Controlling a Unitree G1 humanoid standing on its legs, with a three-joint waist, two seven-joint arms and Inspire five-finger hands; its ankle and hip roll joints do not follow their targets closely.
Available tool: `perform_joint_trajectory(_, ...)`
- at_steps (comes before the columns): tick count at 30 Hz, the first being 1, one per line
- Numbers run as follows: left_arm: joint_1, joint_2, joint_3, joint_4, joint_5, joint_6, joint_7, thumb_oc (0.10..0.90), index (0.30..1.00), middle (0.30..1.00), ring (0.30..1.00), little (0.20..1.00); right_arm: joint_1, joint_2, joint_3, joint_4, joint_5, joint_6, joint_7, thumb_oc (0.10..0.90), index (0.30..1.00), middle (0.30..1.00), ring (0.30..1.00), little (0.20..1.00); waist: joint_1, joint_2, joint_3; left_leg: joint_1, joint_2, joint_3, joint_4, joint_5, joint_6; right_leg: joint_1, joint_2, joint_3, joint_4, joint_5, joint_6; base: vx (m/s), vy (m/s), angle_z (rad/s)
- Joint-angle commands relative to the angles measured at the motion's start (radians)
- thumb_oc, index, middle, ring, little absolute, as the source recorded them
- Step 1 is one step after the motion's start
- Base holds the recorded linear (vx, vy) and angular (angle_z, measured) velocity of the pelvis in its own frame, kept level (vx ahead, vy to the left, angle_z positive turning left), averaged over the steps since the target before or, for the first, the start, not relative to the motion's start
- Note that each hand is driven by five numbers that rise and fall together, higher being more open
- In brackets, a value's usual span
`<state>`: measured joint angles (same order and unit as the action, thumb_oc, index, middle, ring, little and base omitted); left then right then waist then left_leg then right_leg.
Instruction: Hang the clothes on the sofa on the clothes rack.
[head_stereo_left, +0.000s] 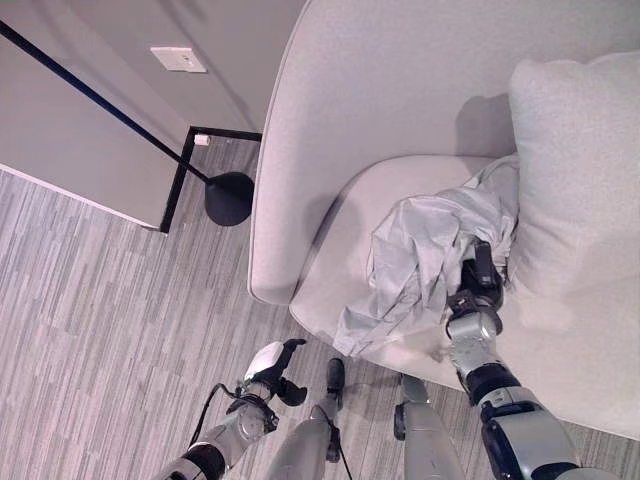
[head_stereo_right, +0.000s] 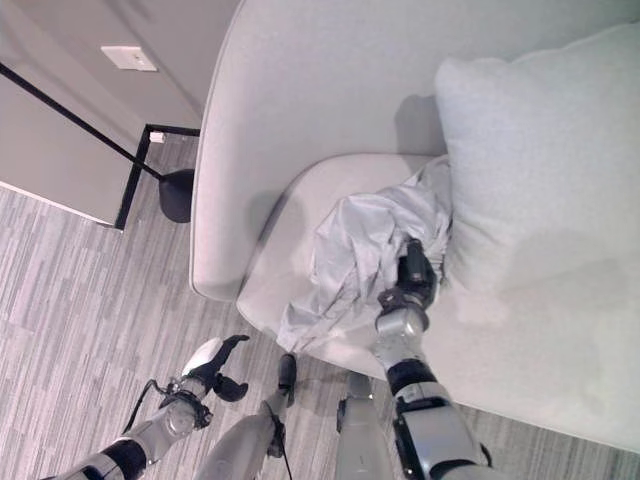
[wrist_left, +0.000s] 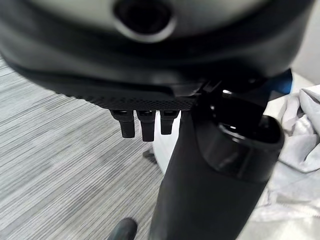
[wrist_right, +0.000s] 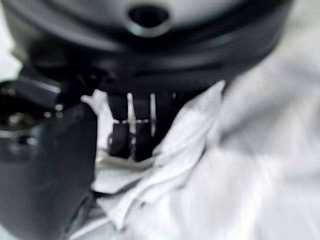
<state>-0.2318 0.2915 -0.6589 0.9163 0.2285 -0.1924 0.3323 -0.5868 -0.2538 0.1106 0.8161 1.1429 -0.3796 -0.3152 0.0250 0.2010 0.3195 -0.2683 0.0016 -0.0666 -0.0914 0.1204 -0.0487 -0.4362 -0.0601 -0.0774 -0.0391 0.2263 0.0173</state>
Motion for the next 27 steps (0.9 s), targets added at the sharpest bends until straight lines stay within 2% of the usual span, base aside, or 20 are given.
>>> perform_joint_trajectory(1,-0.012,0.031,0.009,-0.005,0.007,-0.016,0.01,0.8,0.9,0.9,0.9,0.9,-0.101,0.107,0.09,-0.233,-0.09,-0.083,0.108,0.4,0.3,0.3,0.3,0.3,0.063,-0.008,-0.023,-0.002,-0.029,0.007,0.004,-0.072,0.028,0.018,-0.085,0.061,0.194,-0.213,0.101,0.0,0.0,0.0)
perform_joint_trajectory(5,-0.01,0.031,0.015,-0.019,0.01,-0.023,0.006,0.8,0.9,0.9,0.9,0.9,-0.146,0.088,0.089,-0.379,-0.11,-0.128,0.119,0.4,0.3,0.3,0.3,0.3,0.066,-0.023,-0.034,0.01,-0.026,0.003,0.004,-0.075,0.029,0.033,-0.085,0.059,0.189,-0.213,0.101,0.01,0.004,0.03)
perform_joint_trajectory(7,-0.009,0.036,0.019,-0.035,0.014,-0.028,0.001,0.8,0.9,0.9,0.9,0.9,-0.185,0.066,0.081,-0.489,-0.119,-0.167,0.127,0.4,0.3,0.3,0.3,0.3,0.07,-0.045,-0.051,0.025,-0.023,0.0,0.004,-0.08,0.03,0.054,-0.085,0.054,0.184,-0.216,0.101,0.01,-0.007,0.05)
perform_joint_trajectory(9,-0.008,0.038,0.019,-0.039,0.016,-0.029,-0.002,0.8,0.9,0.9,0.9,0.9,-0.191,0.065,0.076,-0.519,-0.115,-0.175,0.135,0.4,0.3,0.3,0.3,0.3,0.071,-0.052,-0.056,0.032,-0.023,-0.001,0.004,-0.083,0.031,0.062,-0.085,0.051,0.184,-0.218,0.101,0.02,-0.011,0.07)
perform_joint_trajectory(10,-0.007,0.041,0.019,-0.048,0.021,-0.032,-0.008,0.8,0.9,0.9,0.9,0.9,-0.206,0.059,0.072,-0.578,-0.122,-0.192,0.142,0.4,0.3,0.3,0.3,0.3,0.073,-0.068,-0.072,0.046,-0.02,-0.002,0.004,-0.088,0.032,0.077,-0.084,0.049,0.183,-0.221,0.101,0.02,-0.007,0.06)
perform_joint_trajectory(12,-0.003,0.047,0.019,-0.058,0.029,-0.034,-0.016,0.8,0.9,0.9,0.9,0.9,-0.212,0.061,0.067,-0.628,-0.131,-0.2,0.142,0.4,0.3,0.3,0.3,0.3,0.075,-0.083,-0.088,0.064,-0.017,-0.003,0.004,-0.096,0.032,0.102,-0.083,0.044,0.177,-0.225,0.101,0.02,-0.004,0.09)
perform_joint_trajectory(13,-0.003,0.048,0.019,-0.059,0.029,-0.034,-0.016,0.8,0.9,0.9,0.9,0.9,-0.211,0.062,0.067,-0.629,-0.132,-0.2,0.141,0.4,0.3,0.3,0.3,0.3,0.074,-0.083,-0.087,0.066,-0.017,-0.003,0.004,-0.096,0.032,0.105,-0.083,0.043,0.176,-0.225,0.101,0.04,-0.004,0.14)
perform_joint_trajectory(16,0.011,0.059,0.011,-0.069,0.052,-0.038,-0.038,0.8,0.9,0.9,0.9,0.9,-0.221,0.073,0.047,-0.701,-0.152,-0.212,0.134,0.4,0.3,0.3,0.3,0.3,0.081,-0.123,-0.14,0.131,-0.01,-0.005,0.004,-0.123,0.037,0.184,-0.081,0.024,0.156,-0.232,0.102,0.06,0.008,0.07)
perform_joint_trajectory(17,0.011,0.06,0.011,-0.07,0.052,-0.038,-0.038,0.8,0.9,0.9,0.9,0.9,-0.221,0.073,0.046,-0.701,-0.152,-0.211,0.134,0.4,0.3,0.3,0.3,0.3,0.081,-0.123,-0.138,0.133,-0.01,-0.006,0.004,-0.123,0.037,0.187,-0.081,0.023,0.154,-0.232,0.102,0.08,0.016,0.12)
perform_joint_trajectory(18,0.016,0.063,0.01,-0.075,0.058,-0.043,-0.046,0.8,0.9,0.9,0.9,0.9,-0.231,0.069,0.021,-0.713,-0.158,-0.22,0.123,0.4,0.3,0.3,0.3,0.3,0.084,-0.14,-0.166,0.157,-0.009,-0.008,0.004,-0.134,0.038,0.22,-0.08,0.014,0.145,-0.235,0.103,0.07,0.017,0.13)
perform_joint_trajectory(20,0.018,0.065,0.008,-0.079,0.06,-0.043,-0.051,0.8,0.9,0.9,0.9,0.9,-0.233,0.069,0.009,-0.72,-0.162,-0.224,0.113,0.4,0.3,0.3,0.3,0.3,0.084,-0.147,-0.174,0.174,-0.008,-0.011,0.004,-0.14,0.04,0.24,-0.079,0.01,0.138,-0.235,0.103,0.07,0.026,0.1)
perform_joint_trajectory(22,0.024,0.065,0.0,-0.079,0.069,-0.047,-0.061,0.8,0.9,0.9,0.9,0.9,-0.25,0.062,-0.032,-0.747,-0.179,-0.241,0.084,0.4,0.3,0.3,0.3,0.3,0.089,-0.167,-0.21,0.206,-0.006,-0.015,0.004,-0.151,0.042,0.282,-0.08,-0.001,0.122,-0.237,0.105,0.07,0.044,0.1)
perform_joint_trajectory(23,0.024,0.066,0.0,-0.079,0.069,-0.047,-0.061,0.8,0.9,0.9,0.9,0.9,-0.25,0.062,-0.032,-0.748,-0.18,-0.241,0.084,0.4,0.3,0.3,0.3,0.3,0.089,-0.167,-0.21,0.207,-0.006,-0.015,0.004,-0.151,0.042,0.283,-0.08,-0.001,0.122,-0.237,0.105,0.06,0.051,0.01)
perform_joint_trajectory(27,0.042,0.067,0.031,-0.099,0.034,-0.048,-0.072,0.8,0.9,0.9,0.9,0.9,-0.248,0.011,-0.077,-0.829,-0.213,-0.252,0.048,0.4,0.3,0.3,0.3,0.3,0.087,-0.205,-0.272,0.249,-0.005,-0.015,0.004,-0.17,0.044,0.343,-0.085,-0.016,0.091,-0.232,0.111,0.07,0.07,0.02)
